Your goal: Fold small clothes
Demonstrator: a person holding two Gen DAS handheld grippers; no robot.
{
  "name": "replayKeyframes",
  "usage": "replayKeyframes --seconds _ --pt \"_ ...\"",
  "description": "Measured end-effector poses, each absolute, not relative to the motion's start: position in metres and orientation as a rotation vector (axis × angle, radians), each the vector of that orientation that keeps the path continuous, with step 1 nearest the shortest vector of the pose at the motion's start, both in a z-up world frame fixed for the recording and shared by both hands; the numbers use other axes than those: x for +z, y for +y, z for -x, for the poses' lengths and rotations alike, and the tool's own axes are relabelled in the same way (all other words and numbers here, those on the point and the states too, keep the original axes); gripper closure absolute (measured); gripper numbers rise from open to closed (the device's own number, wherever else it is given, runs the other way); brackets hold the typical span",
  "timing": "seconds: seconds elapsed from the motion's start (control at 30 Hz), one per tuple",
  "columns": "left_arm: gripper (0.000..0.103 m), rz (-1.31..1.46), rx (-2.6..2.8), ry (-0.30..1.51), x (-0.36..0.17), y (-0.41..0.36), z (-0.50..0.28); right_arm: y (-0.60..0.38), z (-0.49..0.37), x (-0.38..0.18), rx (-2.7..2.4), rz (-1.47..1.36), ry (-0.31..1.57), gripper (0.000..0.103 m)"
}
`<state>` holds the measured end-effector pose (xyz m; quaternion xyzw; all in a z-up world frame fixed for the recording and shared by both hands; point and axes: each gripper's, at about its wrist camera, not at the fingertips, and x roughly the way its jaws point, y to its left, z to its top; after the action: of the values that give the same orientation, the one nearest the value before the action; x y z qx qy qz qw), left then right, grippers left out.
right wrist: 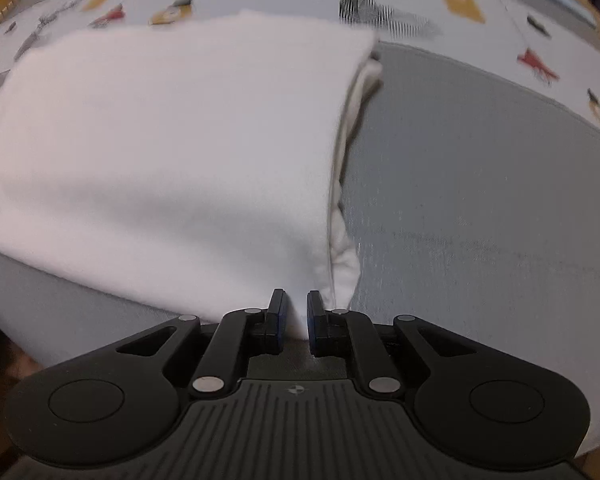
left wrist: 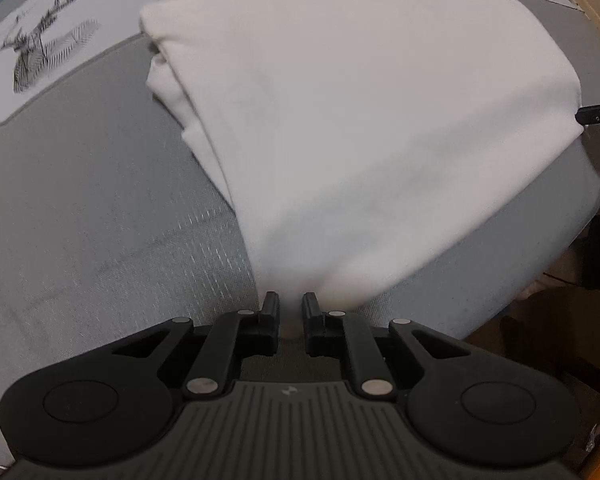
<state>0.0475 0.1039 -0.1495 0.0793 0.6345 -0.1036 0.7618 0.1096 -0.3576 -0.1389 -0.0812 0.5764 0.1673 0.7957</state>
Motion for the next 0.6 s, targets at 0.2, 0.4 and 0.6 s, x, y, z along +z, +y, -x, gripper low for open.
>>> replayKeyframes --seconds 0.2,0.4,0.6 --pt "0.086 -0.04 -0.22 1.183 -0.103 0.118 -0.061 -0.366 -0.118 -0.089 0.372 0.041 1.037 0.083" --pt "0.086 -0.021 -0.22 1.168 -0.112 0.099 -0.1 -0.353 -0.144 -0.117 0.321 0.091 1.059 0.075" --pt "0.087 -0.058 -0.108 1.277 -0.133 0.112 -0.123 -0.348 -0.165 -0.119 0.259 0.058 1.114 0.057"
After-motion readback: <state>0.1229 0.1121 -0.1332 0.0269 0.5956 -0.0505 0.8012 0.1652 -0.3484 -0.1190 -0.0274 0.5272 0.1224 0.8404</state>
